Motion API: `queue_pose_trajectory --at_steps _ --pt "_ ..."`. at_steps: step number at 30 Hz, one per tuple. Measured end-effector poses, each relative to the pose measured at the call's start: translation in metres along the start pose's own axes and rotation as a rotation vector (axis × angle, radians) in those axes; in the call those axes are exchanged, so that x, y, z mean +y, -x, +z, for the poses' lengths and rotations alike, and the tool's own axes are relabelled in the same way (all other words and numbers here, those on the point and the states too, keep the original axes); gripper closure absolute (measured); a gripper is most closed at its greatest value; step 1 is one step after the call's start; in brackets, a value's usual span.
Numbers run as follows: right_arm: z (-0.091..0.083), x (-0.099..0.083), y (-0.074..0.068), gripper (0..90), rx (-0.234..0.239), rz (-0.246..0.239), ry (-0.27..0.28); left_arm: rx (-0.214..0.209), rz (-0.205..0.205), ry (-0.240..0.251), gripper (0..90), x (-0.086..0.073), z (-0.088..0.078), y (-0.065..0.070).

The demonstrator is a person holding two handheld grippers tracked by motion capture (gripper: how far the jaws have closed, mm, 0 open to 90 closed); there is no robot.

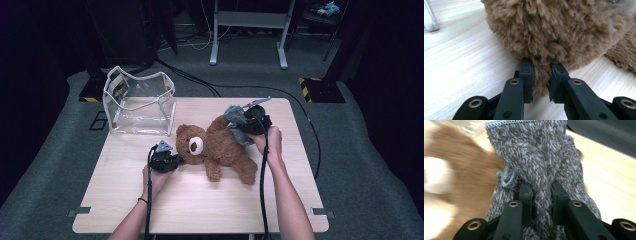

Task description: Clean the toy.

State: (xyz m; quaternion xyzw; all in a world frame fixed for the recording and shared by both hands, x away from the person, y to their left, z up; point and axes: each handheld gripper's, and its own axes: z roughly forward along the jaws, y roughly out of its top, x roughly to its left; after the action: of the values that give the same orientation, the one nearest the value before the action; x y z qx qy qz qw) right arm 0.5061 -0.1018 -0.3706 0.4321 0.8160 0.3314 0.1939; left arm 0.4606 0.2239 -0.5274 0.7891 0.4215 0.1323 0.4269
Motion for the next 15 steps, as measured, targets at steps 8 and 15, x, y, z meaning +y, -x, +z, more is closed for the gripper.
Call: queue_pose_trajectory --at_steps 8,15 --pt "0.037 0.007 -0.063 74.4 0.088 -0.173 -0.052 -0.030 -0.060 -0.009 75.6 0.000 0.002 -0.006" --pt "0.044 -0.014 -0.058 74.9 0.081 -0.167 -0.062 -0.024 -0.060 -0.007 76.4 0.001 0.003 -0.006"
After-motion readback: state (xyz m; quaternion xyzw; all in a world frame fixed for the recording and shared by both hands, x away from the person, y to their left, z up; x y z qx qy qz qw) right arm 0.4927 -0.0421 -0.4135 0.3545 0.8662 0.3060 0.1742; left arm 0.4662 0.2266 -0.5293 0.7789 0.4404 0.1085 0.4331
